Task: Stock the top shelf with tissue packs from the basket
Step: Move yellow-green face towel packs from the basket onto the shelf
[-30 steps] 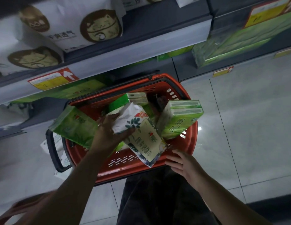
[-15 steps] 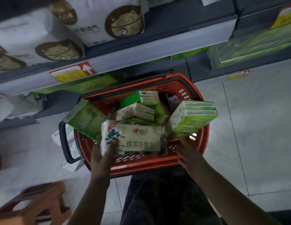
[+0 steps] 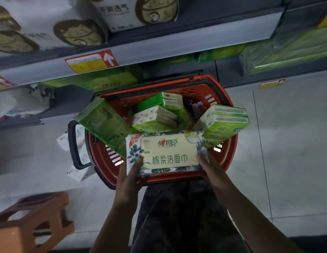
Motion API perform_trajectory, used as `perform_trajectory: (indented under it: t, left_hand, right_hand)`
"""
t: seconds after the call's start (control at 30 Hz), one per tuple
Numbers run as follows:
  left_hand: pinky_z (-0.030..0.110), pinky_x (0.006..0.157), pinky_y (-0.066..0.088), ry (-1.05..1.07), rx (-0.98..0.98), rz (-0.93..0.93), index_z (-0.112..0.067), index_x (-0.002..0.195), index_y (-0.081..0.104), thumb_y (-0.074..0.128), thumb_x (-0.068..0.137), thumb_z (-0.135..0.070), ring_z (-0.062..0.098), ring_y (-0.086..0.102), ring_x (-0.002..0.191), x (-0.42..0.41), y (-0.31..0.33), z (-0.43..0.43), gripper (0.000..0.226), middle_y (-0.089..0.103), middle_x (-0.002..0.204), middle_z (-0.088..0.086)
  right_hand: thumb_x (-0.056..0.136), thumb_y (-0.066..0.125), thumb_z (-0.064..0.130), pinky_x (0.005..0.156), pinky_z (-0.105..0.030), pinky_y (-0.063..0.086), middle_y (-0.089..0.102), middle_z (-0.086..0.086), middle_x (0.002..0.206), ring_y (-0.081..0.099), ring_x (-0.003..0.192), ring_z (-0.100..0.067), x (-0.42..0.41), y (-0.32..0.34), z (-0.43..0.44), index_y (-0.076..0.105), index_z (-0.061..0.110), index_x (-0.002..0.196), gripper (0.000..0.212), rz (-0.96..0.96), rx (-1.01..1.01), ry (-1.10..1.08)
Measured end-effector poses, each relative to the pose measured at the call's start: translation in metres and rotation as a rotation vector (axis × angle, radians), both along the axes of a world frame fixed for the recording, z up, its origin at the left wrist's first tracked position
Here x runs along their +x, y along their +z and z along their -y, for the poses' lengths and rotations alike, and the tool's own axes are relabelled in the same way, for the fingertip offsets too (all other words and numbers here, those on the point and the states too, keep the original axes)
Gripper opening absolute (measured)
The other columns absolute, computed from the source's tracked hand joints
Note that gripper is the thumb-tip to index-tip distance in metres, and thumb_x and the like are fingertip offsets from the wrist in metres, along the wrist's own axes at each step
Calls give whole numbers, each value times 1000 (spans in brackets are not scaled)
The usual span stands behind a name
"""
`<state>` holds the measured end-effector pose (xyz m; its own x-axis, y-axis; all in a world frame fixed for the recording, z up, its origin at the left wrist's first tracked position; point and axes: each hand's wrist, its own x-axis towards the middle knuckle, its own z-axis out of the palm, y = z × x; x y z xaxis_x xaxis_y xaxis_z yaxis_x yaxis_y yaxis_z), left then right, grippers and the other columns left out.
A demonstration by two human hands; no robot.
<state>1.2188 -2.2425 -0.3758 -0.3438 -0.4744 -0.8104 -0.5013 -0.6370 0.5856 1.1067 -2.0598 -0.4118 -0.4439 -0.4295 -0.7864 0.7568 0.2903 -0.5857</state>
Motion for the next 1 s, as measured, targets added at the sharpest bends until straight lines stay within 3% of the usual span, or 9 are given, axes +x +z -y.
perform_trajectory:
  t: [0.07, 0.17, 0.3, 0.4, 0.53, 0.63, 0.73, 0.87, 1.0]
  left_hand:
    - [30, 67, 58, -14, -34, -10, -19, 116, 58, 60, 86, -27, 27, 71, 95, 3, 3, -3, 31, 73, 105, 11]
    - [27, 72, 57, -59, -86, -37, -19, 119, 58, 55, 92, -28, 24, 70, 100, 8, 8, -10, 29, 73, 108, 7]
    - [20, 70, 56, -47, -63, -72, -20, 120, 60, 49, 95, -28, 19, 70, 99, 5, 19, -18, 28, 74, 107, 5]
    - [18, 70, 55, -51, -84, -85, -26, 119, 60, 48, 94, -33, 13, 70, 99, 5, 27, -24, 28, 74, 108, -2]
    - [15, 66, 54, -47, -86, -91, -31, 117, 59, 49, 88, -38, 6, 70, 95, 4, 40, -30, 31, 74, 104, -9]
    - [13, 70, 53, -72, -112, -83, -32, 122, 58, 51, 86, -42, 4, 68, 101, 6, 47, -33, 38, 72, 111, -9]
    - [10, 67, 51, -75, -111, -77, -32, 122, 57, 51, 84, -44, 1, 68, 97, 11, 56, -36, 41, 73, 109, -10]
    - [10, 67, 51, -111, -115, -75, -36, 118, 57, 48, 86, -44, 0, 68, 97, 10, 73, -43, 34, 73, 107, -12]
    - [9, 67, 51, -98, -112, -91, -33, 118, 55, 38, 88, -47, -1, 68, 94, 9, 94, -52, 37, 73, 102, -15]
  right_hand:
    - [64, 62, 77, 95, -33, 50, 65, 10, 122, 61, 114, -10, 4, 1, -2, 50, 43, 127, 73, -23, -7, -15]
    - [76, 56, 69, 98, -42, 47, 64, 8, 123, 60, 116, -13, 7, 6, -5, 49, 43, 130, 61, -48, -3, 11]
    - [75, 56, 64, 86, -29, 53, 68, 8, 115, 64, 109, -11, 5, 18, -6, 52, 37, 126, 57, -69, 18, -19]
    - [84, 55, 61, 86, -28, 53, 70, 10, 111, 65, 104, -8, 4, 28, -9, 51, 40, 124, 46, -72, 54, -32]
    - [72, 50, 75, 88, -26, 51, 69, 15, 112, 63, 105, -2, 9, 43, -13, 51, 56, 114, 46, -113, 117, -19]
    - [74, 41, 75, 88, -22, 48, 68, 17, 111, 62, 105, 1, 15, 54, -16, 50, 65, 105, 33, -134, 143, -12]
    - [65, 39, 88, 95, -32, 49, 68, 15, 113, 62, 109, -6, 18, 66, -23, 49, 64, 108, 51, -123, 160, -5]
    - [58, 38, 91, 102, -39, 46, 66, 9, 117, 59, 113, -12, 15, 84, -30, 46, 52, 121, 74, -139, 187, -3]
    - [73, 37, 74, 96, -29, 46, 66, 14, 114, 59, 108, -3, 11, 108, -33, 46, 52, 118, 51, -145, 194, -17]
